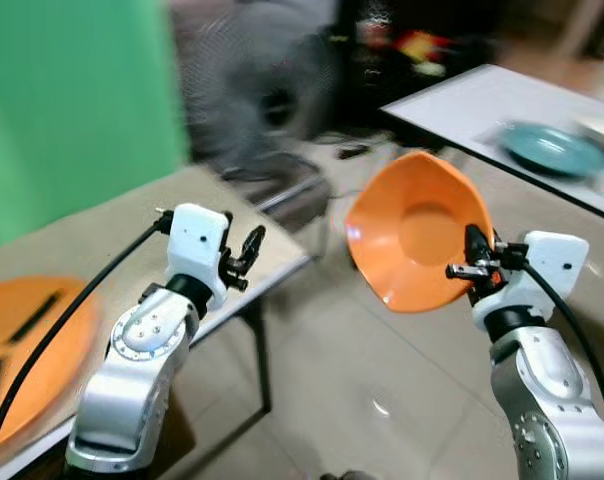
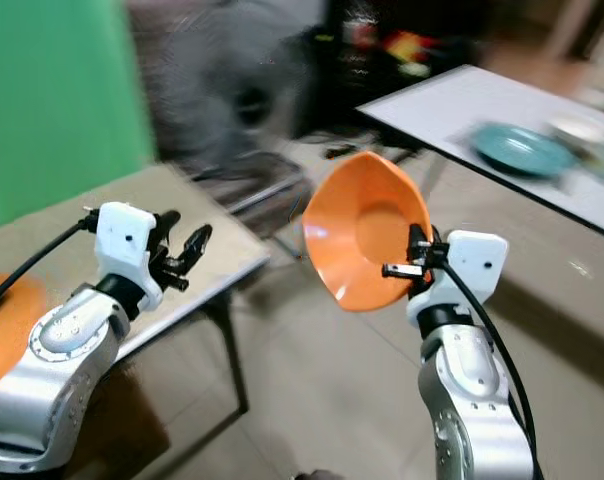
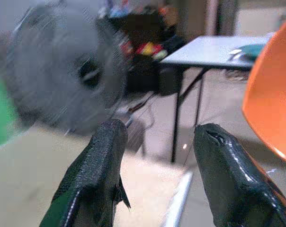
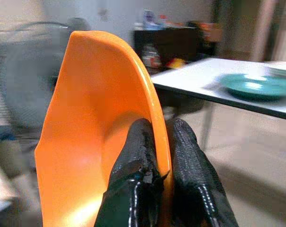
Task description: Setting the table
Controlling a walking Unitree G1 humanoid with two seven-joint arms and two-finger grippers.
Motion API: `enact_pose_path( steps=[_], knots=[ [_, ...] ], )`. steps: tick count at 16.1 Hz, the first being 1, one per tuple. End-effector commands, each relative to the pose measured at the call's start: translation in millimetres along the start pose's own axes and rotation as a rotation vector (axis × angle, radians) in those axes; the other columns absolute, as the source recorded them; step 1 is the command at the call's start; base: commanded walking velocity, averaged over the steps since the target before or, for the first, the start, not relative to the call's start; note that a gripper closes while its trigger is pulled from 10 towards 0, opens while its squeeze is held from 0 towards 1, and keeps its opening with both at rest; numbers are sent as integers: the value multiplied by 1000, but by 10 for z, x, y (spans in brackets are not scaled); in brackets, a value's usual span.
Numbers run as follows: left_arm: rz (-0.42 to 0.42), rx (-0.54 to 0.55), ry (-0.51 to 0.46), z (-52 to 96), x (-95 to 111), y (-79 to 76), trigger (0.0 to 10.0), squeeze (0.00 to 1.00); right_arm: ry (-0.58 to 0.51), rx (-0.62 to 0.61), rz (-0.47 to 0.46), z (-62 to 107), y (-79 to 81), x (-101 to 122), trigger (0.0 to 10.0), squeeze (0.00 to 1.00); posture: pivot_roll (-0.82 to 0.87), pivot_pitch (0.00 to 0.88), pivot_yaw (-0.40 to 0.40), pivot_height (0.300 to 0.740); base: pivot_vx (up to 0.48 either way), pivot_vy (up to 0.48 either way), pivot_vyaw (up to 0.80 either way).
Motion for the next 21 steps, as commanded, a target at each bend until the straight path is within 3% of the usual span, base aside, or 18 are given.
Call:
enact_pose_path(
  steps=[1,12,16,21],
  knots=[
    [-1,2,-2,-9,-10,-10,10000,0,-34,-20,-2,39,-54,97,10000,0,31,0,-43,740,0,0,-788],
    [38,-38,-46,-26,74,-93,10000,0,23,-89,-15,87,-217,5,10000,0,15,0,-49,740,0,0,-791],
    [38,-61,-41,-28,67,-126,10000,0,29,-98,-21,103,-226,-16,10000,0,12,0,-44,740,281,0,0],
    [40,-76,-33,-41,43,-145,10000,0,28,-114,-34,114,-263,-9,10000,0,2,0,-35,740,290,0,-788]
  ],
)
Point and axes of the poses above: a point about 5 cm out from each wrist's last joint towards the gripper, its own z axis pointing back from the gripper into the wrist, its own x axis along the axis of the wrist's last joint, y = z × x, the point moved 5 cm from there along -z, pointing out of the wrist towards the gripper, and after that the axes turned 8 degrees about z, right-handed, at the moved point
